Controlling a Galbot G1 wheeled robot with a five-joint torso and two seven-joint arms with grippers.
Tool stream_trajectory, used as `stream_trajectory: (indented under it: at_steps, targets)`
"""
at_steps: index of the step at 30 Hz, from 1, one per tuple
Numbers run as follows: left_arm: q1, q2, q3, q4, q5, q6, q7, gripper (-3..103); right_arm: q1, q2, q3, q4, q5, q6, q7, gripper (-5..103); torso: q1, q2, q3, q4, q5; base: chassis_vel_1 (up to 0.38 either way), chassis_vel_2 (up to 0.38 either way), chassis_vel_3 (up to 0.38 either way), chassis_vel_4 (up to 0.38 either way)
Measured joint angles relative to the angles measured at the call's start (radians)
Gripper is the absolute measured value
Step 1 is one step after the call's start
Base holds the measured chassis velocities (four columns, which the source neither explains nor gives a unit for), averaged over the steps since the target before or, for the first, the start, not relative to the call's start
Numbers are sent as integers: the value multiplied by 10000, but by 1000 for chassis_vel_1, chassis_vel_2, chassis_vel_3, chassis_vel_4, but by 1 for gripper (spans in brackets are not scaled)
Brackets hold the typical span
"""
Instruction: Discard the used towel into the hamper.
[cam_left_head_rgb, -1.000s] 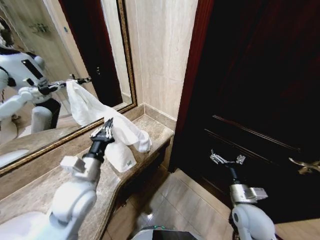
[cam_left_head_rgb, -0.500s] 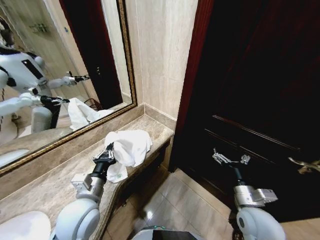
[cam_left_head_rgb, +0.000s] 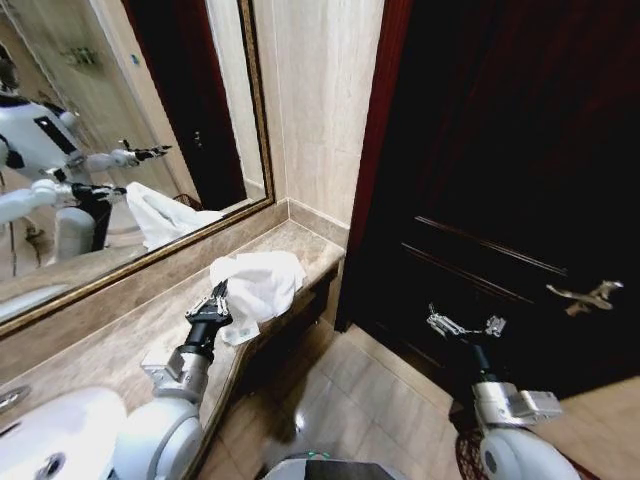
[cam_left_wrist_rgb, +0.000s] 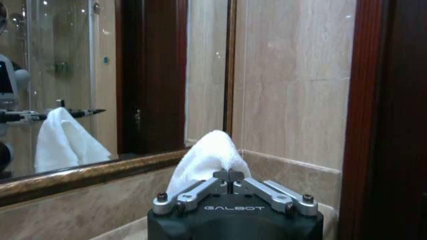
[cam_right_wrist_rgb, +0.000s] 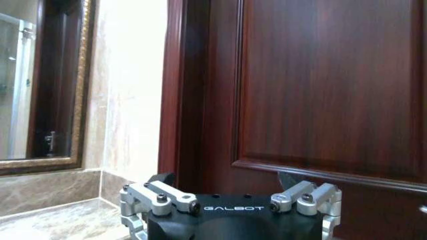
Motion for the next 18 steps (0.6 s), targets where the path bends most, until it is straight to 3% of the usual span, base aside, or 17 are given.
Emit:
stream_trajectory:
  at_steps: [7,18]
  targets:
    - [-6,-3,-11,1,167,-132,51,0,42,12,-19,-36,-27,58,-62,100,-4,-3,-2,-3,3,135,-139,-156,139]
    - [-34,48,-43,2,531,-466,249,0,128,31,-47,-114,-65,57,-208,100,11,-11,2,-2,2,-5,1,2,-3]
